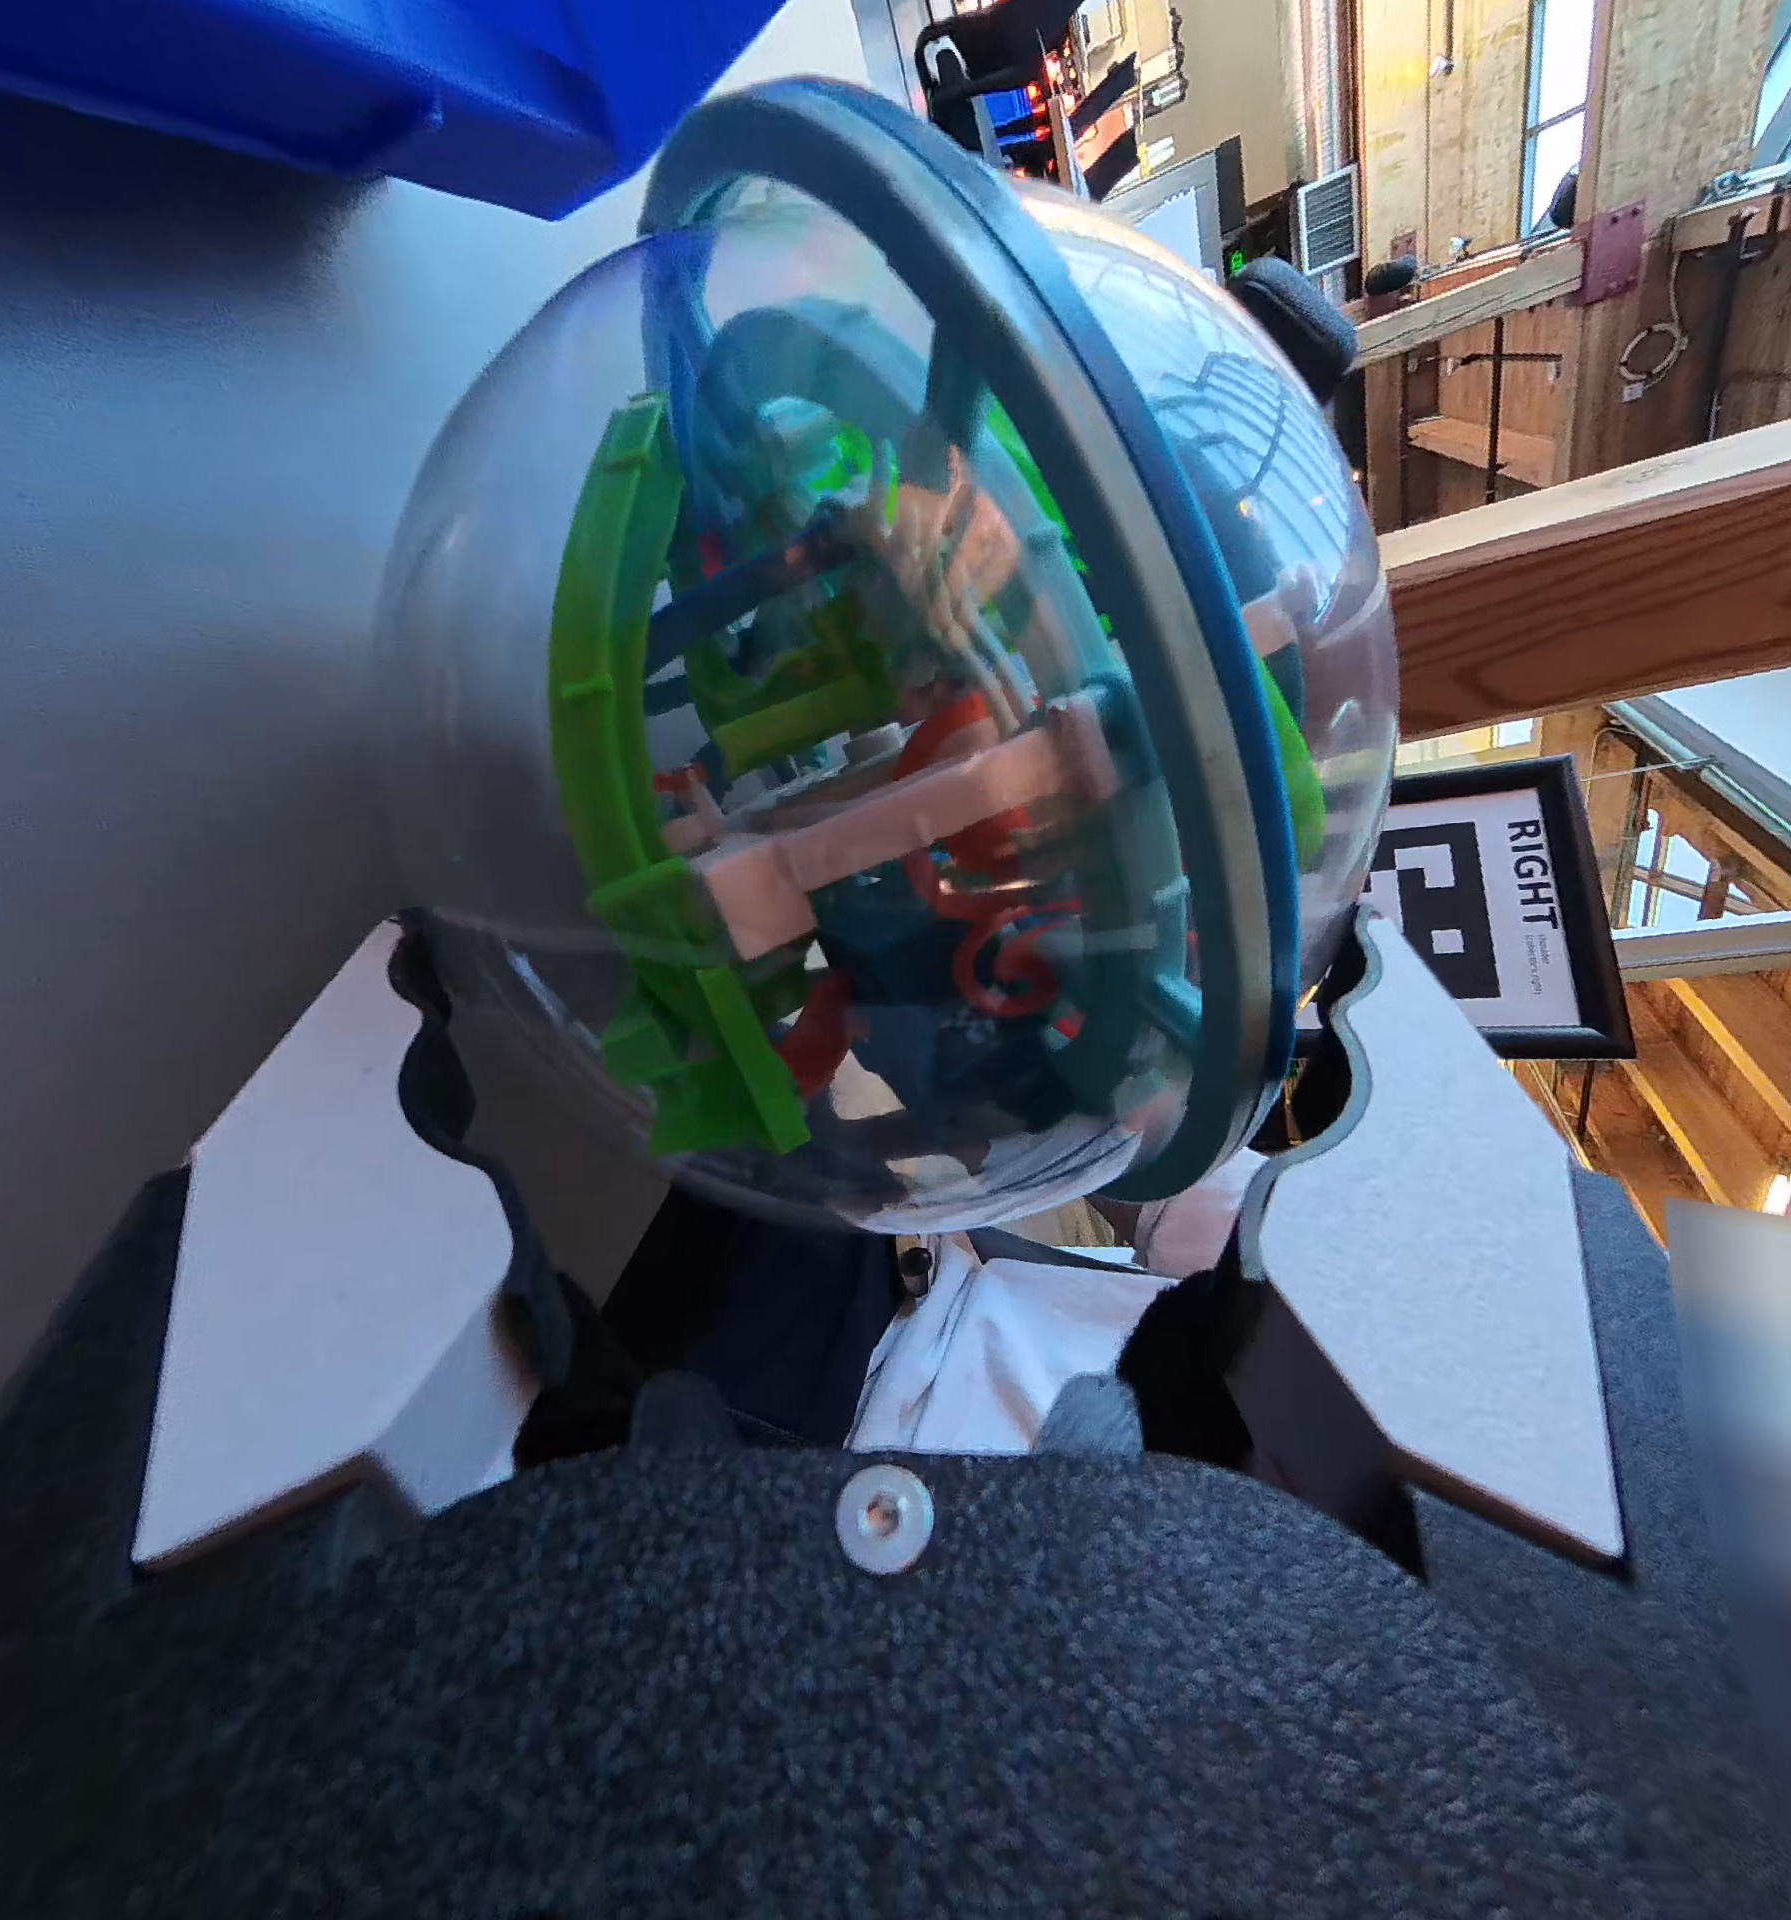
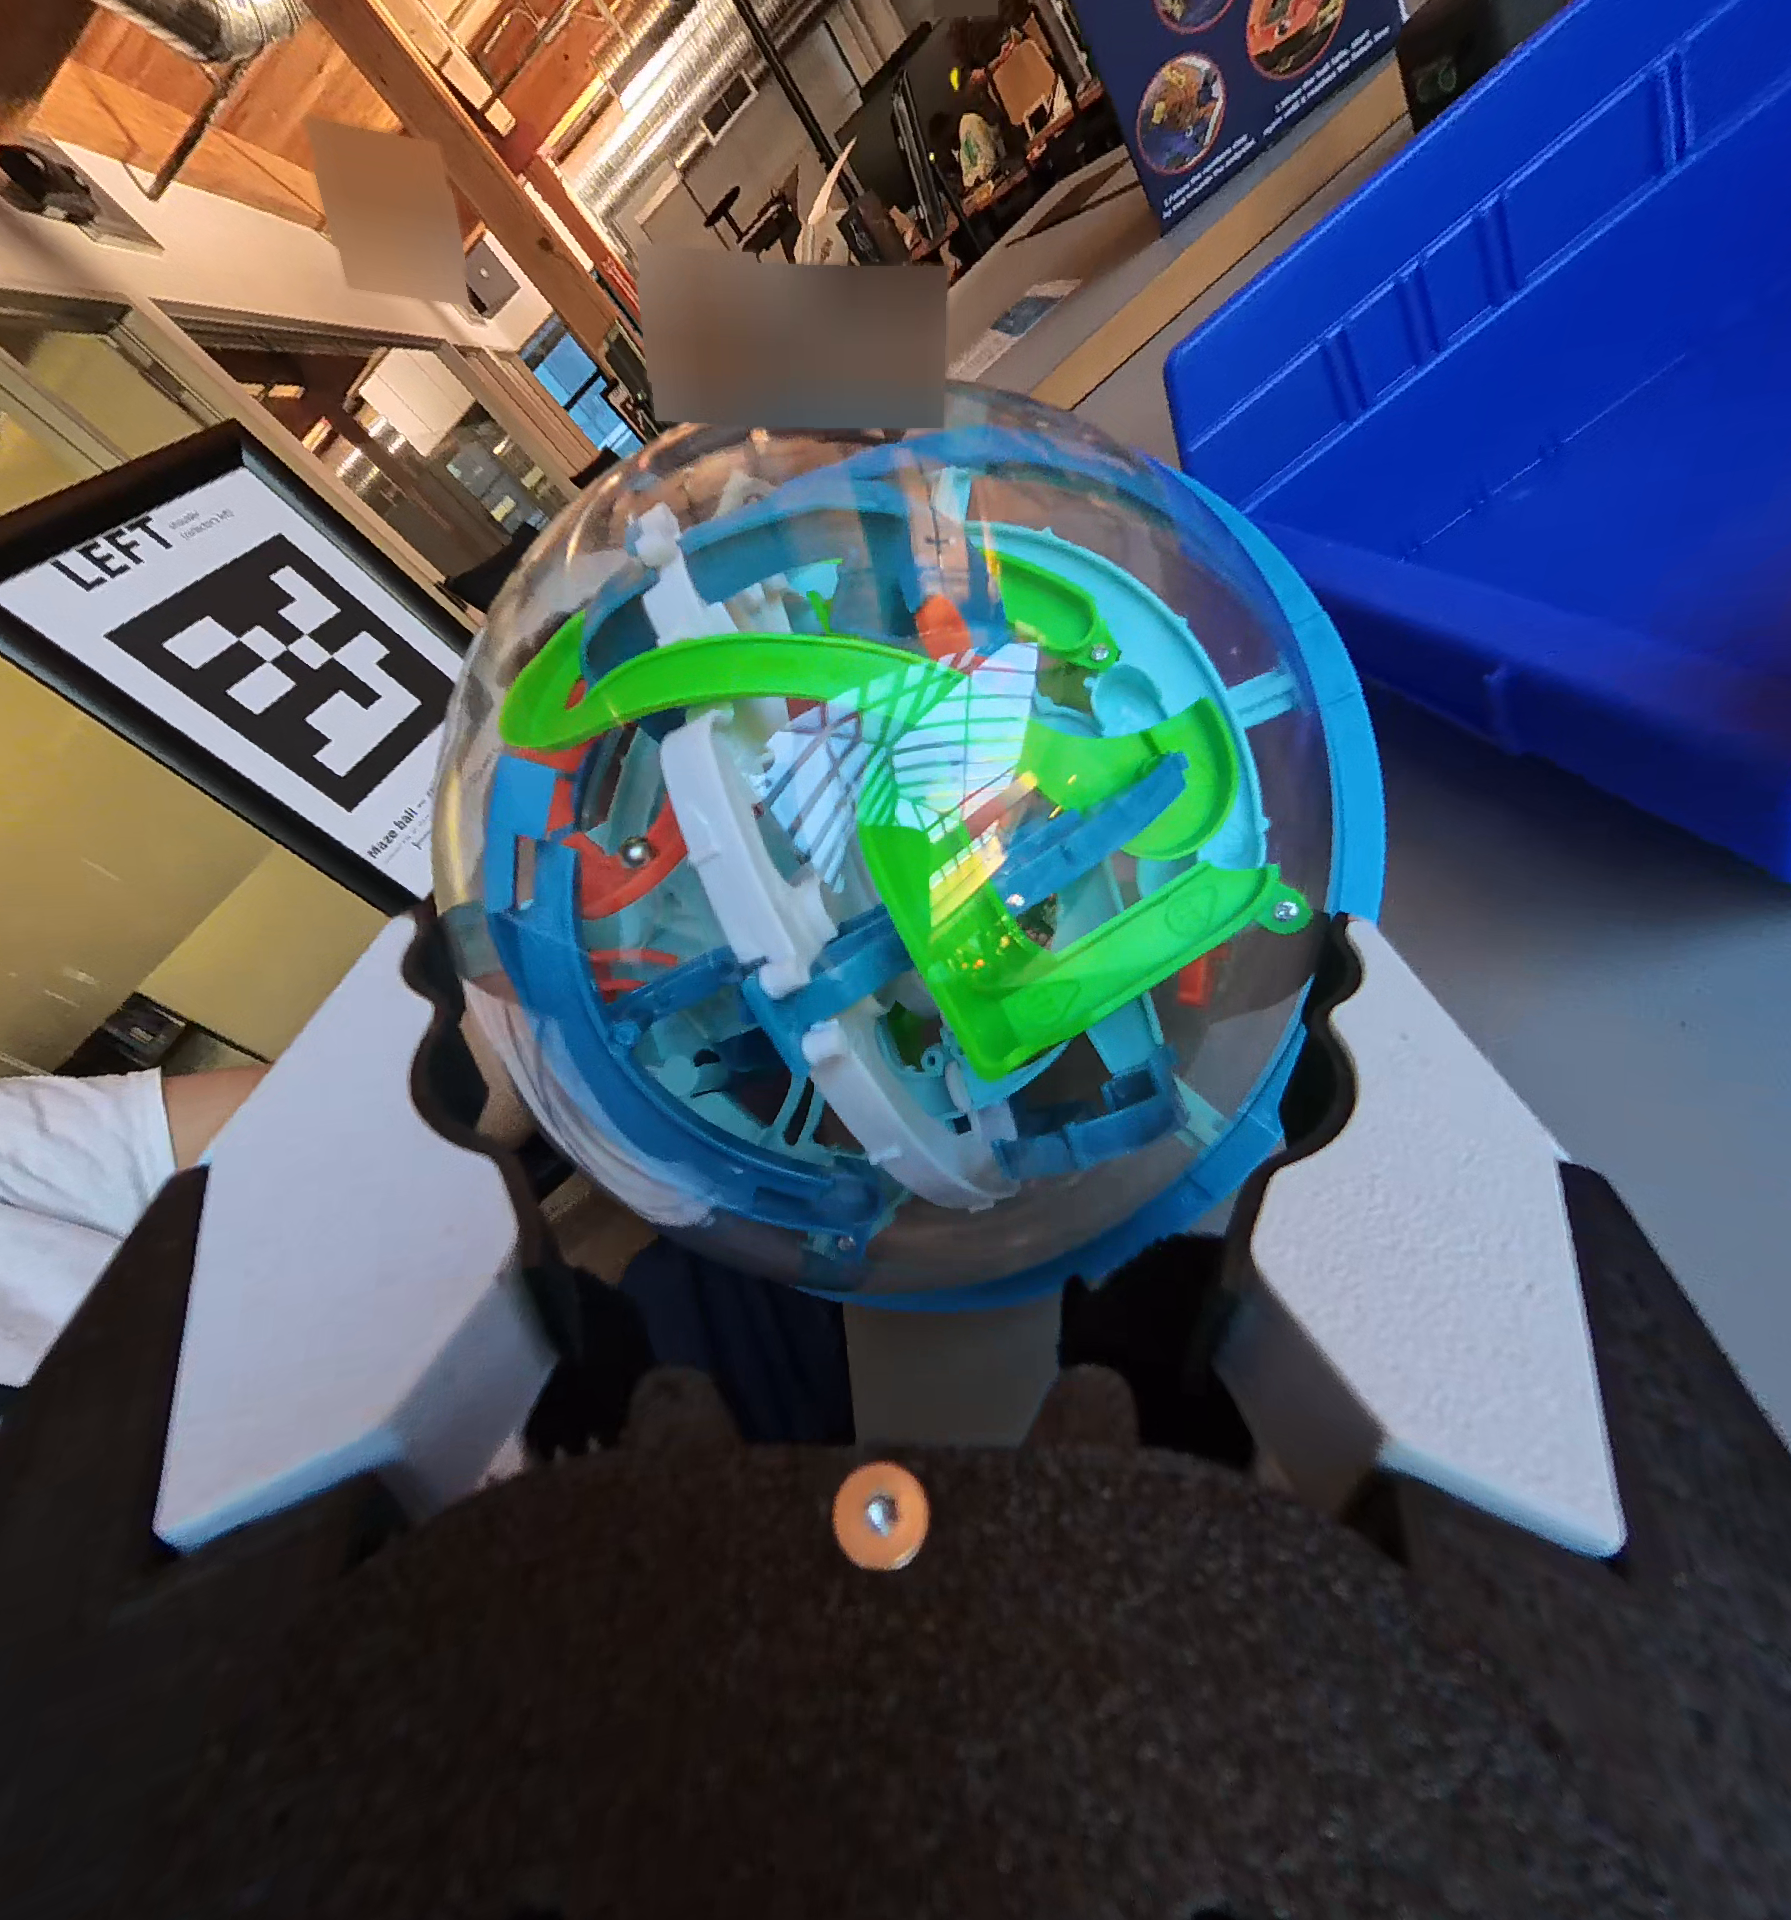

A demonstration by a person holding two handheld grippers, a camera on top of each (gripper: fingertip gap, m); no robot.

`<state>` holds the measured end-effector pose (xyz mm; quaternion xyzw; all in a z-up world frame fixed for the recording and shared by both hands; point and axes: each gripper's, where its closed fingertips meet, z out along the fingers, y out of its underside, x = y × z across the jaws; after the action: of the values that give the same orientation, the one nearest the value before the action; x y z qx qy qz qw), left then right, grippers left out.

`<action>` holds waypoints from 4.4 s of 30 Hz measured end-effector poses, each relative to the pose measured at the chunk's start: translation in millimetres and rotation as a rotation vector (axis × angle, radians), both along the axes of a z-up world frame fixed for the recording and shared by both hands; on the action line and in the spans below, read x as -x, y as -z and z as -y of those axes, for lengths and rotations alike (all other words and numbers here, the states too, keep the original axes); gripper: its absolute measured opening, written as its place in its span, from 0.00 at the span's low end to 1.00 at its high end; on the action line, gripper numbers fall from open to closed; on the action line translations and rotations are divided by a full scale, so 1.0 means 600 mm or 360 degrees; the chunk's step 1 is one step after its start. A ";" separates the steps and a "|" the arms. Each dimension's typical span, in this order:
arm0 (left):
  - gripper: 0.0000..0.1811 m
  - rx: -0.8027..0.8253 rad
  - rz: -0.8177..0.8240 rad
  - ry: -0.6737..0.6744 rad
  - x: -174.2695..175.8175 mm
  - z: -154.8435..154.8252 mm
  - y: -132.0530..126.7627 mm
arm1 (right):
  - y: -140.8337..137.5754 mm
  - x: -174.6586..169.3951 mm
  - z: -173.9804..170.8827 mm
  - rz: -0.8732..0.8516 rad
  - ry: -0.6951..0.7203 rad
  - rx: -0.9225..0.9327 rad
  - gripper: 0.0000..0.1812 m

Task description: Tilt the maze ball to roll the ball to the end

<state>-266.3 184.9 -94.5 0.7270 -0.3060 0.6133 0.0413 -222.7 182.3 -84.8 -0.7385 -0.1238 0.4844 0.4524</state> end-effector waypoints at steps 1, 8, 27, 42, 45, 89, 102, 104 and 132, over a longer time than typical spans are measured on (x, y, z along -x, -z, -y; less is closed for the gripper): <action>0.88 0.0007 0.0003 0.0006 -0.001 0.001 0.001 | -0.001 -0.002 -0.002 -0.0019 0.0009 0.0015 0.85; 0.87 0.0238 0.0077 0.0247 -0.006 0.041 0.009 | -0.011 -0.019 0.009 0.0056 0.0014 0.0185 0.85; 0.88 -0.1466 0.0149 0.0311 0.007 0.013 -0.038 | -0.031 0.037 -0.010 0.0260 -0.0109 0.0088 0.85; 0.88 -0.0657 0.0172 0.0152 0.006 -0.024 0.011 | 0.037 -0.030 0.031 0.0809 0.0052 -0.0429 0.85; 0.87 -0.0508 0.0097 0.0199 -0.008 0.004 0.030 | 0.036 -0.017 0.002 0.0921 0.0169 -0.0585 0.85; 0.87 -0.0920 0.0551 0.0813 0.022 0.017 -0.008 | 0.033 0.020 0.054 0.1050 -0.0253 -0.0732 0.83; 0.87 -0.0437 0.0329 0.0598 -0.005 0.023 -0.013 | 0.035 0.001 0.063 0.0526 -0.0350 -0.0447 0.85; 0.87 -0.0332 0.0308 0.0503 -0.009 0.022 -0.012 | 0.029 -0.009 0.062 0.0394 -0.0359 -0.0392 0.81; 0.87 -0.1220 0.0197 0.0200 0.038 -0.042 -0.032 | -0.049 0.003 -0.021 0.0876 -0.0269 -0.0194 0.84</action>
<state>-289.4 210.4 -75.4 0.6311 -0.5588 0.4935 -0.2143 -224.7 194.9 -55.2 -0.8006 -0.3319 0.2935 0.4033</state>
